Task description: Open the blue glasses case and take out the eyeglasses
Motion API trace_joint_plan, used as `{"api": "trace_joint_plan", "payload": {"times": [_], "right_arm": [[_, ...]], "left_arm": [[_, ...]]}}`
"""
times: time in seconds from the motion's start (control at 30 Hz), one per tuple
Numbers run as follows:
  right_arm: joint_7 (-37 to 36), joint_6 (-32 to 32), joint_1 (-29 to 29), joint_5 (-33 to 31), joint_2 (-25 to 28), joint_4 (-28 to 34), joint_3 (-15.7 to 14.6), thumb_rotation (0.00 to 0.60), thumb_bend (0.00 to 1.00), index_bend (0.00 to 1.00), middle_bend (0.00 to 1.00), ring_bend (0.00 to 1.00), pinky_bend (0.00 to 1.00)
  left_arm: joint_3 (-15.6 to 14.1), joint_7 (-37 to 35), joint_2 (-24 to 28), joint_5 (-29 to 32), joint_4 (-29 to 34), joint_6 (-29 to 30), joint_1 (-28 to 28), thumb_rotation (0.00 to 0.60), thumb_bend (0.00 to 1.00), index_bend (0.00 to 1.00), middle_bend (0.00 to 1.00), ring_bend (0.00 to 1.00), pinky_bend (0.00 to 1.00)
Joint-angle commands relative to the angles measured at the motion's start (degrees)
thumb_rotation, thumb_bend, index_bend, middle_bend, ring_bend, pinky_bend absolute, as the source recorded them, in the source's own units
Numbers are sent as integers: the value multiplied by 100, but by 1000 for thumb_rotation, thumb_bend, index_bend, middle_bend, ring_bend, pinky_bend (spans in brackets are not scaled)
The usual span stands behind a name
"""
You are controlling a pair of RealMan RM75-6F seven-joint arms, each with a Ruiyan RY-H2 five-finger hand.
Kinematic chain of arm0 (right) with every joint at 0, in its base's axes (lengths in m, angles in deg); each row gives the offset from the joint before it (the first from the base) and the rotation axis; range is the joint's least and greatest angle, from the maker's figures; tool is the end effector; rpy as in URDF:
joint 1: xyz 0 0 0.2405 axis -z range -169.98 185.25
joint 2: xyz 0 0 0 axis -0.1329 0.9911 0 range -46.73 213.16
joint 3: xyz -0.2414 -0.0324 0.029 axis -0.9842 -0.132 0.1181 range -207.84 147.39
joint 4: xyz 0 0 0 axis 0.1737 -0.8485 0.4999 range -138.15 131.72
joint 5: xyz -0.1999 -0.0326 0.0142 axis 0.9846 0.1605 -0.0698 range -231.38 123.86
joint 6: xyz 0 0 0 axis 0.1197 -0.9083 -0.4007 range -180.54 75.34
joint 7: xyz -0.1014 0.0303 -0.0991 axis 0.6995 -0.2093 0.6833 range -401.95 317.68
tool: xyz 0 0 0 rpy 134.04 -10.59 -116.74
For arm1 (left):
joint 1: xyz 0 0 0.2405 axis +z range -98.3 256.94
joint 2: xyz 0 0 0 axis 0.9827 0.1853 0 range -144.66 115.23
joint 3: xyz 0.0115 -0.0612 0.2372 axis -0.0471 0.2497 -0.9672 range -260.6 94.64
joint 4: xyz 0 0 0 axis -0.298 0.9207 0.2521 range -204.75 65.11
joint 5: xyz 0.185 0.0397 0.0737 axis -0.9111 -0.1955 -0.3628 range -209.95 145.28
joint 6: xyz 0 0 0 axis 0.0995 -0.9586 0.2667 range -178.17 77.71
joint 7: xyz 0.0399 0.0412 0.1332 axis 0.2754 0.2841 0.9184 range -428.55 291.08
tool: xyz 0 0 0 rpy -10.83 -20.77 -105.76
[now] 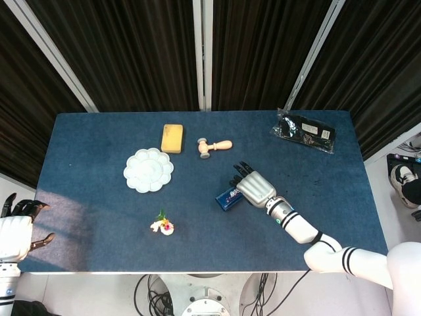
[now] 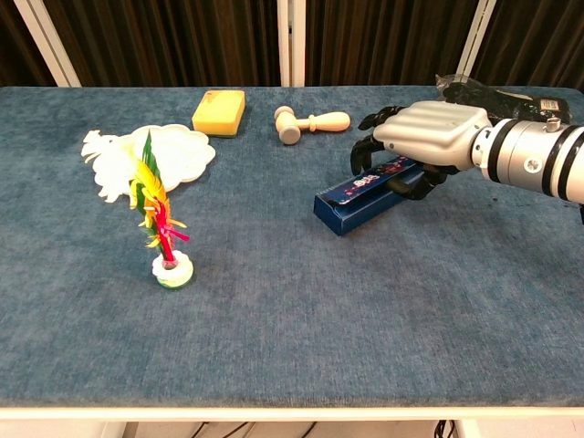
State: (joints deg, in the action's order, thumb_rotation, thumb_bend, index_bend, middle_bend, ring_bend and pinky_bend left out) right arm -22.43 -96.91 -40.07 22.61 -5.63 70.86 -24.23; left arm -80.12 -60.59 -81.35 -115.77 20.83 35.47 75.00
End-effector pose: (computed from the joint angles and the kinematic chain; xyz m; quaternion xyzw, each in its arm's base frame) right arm -0.1461 -0.3509 -0.0289 0.8522 -0.2330 0.2802 0.3753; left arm -0.3075 0.1778 0.1537 -0.6004 -0.3597 -0.3427 0.6266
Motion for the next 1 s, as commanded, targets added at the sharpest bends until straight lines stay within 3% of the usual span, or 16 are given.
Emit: {"api": "trace_joint_plan", "payload": {"times": [0.03,0.2,0.43,0.5,0.67,0.8,1.0], "right_arm": [[73,46,3,-81,81,80,-21,600,614,373,388,68,0],[237,139,23,-327,369,403,-37,600,676,448,458,142,0],[668,551,-291,-1207,355,390,158,600,664,471,483,165,0],[810,630,-408,-1488,230,234,196,600,620,438,467,155,0],[952,530,-553,-1864,-14,34,285,600,435,41,170,4,0],[811,344,-553,-1718,88,295,332,600,419,0,70,0,0],[241,-75,-312,-814,525,1199,195,600,421,0,145,0,0]], "left_arm": [[-1,-8,-4,3,-8,-2,2,600,65,343,287,195,69],[4,-20,-4,12,-18,6,10,600,65,343,287,195,69],[5,9,9,14,22,-34,-13,600,65,343,287,195,69],[11,23,26,18,44,-28,-14,600,64,343,287,195,69],[13,56,52,16,87,-7,-5,600,65,343,287,195,69],[9,85,61,13,111,-12,-7,600,64,343,287,195,69],[11,98,58,21,118,-21,-11,600,64,343,287,195,69]]}}
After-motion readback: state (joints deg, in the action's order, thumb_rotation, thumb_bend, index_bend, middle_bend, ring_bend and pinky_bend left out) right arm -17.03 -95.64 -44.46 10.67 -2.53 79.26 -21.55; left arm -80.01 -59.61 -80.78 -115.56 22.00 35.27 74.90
